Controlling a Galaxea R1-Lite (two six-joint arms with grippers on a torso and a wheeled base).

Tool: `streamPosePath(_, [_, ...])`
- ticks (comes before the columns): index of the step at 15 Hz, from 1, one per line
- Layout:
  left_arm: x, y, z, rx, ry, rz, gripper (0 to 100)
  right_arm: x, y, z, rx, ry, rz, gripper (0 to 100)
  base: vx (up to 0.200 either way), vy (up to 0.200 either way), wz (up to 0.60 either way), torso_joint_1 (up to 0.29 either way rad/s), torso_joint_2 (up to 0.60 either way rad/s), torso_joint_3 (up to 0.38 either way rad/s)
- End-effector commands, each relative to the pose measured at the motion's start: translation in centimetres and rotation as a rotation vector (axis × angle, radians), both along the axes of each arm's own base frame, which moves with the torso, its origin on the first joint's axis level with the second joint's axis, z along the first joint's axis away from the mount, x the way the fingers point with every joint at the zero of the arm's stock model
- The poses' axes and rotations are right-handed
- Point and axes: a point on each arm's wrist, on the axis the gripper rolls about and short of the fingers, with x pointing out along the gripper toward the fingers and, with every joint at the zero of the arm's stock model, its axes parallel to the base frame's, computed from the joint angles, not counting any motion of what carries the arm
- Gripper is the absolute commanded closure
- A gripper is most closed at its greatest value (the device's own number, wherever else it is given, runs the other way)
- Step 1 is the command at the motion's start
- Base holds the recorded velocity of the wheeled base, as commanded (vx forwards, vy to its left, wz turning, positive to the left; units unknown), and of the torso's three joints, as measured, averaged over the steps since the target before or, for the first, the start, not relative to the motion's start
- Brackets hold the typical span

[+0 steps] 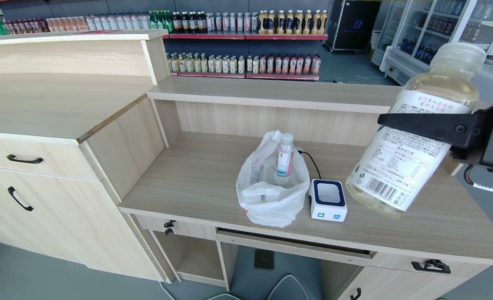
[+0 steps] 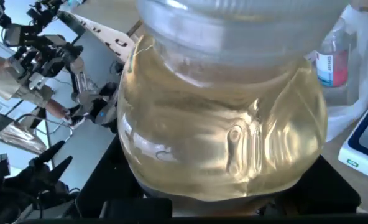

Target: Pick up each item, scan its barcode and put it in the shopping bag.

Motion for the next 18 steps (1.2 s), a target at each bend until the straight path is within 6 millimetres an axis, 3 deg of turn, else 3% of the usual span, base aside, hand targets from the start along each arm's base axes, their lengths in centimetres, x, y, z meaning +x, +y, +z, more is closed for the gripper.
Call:
streamPosePath(1, [0.0,0.0,0.0,0.0,0.0,0.0,0,-1.8,0.3,0.6,0.019,-0.033,0.064,100,0.0,0.0,0.0,0.0,0.0,0.0])
streamPosePath(4, [0.0,0.0,0.0,0.0,0.0,0.0,0,-0.5,1.8,0.3,0.037,-0.07,0.098,100,0.0,0.0,0.0,0.0,0.0,0.0])
streamPosePath(12, [0.0,0.0,0.0,0.0,0.0,0.0,0,-0.7,3.9,1.0,0.043,-0.126,0.193,100,0.0,0.0,0.0,0.0,0.0,0.0])
streamPosePath(18, [0.0,0.0,0.0,0.0,0.0,0.0,0,-0.8,4.9,0.2,0.002,-0.136,0.234,100,0.0,0.0,0.0,0.0,0.0,0.0])
